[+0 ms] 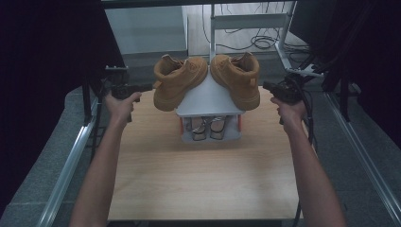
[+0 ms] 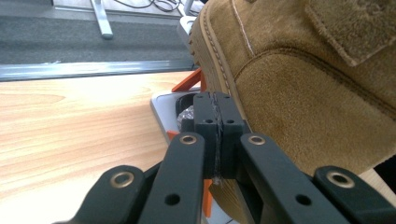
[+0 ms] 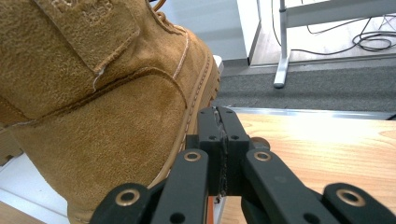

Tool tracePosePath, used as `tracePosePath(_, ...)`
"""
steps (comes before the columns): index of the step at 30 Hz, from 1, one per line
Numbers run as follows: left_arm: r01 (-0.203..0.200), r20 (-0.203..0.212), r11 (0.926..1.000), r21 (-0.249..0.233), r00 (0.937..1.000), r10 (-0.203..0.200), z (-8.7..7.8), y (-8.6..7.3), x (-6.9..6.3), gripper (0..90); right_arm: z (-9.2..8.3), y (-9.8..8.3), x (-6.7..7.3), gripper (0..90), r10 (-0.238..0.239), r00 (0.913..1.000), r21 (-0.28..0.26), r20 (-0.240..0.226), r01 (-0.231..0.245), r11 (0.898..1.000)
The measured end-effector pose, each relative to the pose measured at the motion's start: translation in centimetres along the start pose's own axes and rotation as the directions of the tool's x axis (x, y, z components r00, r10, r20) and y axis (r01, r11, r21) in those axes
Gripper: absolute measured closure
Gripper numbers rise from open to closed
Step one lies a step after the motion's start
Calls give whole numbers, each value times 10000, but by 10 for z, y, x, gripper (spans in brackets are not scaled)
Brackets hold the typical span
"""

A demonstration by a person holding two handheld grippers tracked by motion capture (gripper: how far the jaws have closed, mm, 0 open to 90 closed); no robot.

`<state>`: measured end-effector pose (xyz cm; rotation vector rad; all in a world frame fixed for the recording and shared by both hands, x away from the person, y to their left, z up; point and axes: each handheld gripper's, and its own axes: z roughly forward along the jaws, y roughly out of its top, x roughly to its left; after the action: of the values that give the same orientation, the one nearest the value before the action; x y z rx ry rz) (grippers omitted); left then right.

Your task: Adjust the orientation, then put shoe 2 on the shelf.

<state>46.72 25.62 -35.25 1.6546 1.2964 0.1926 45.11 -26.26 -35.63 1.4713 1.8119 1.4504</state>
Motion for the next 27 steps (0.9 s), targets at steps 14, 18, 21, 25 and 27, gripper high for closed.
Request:
tracePosePath(14,151,256,9998,-99,9996,-149,14,6,-10,897,20,-5,8,889,-520,9983,169,271,515,9985)
tracePosePath(18,106,245,9999,-14,9996,-105,14,6,-12,897,19,-5,9,890,-529,9982,170,290,524,9985)
tracePosePath(21,209,475,9998,8,9987,-209,16,5,-15,897,20,-5,10,890,-541,9979,148,344,537,9985)
tracePosePath(25,23,528,9999,121,9986,-30,23,5,-24,897,20,-5,11,891,-563,9976,151,407,558,9983)
tracePosePath(27,51,372,9999,93,9993,-54,25,6,-26,898,20,-5,12,891,-585,9972,144,458,579,9982)
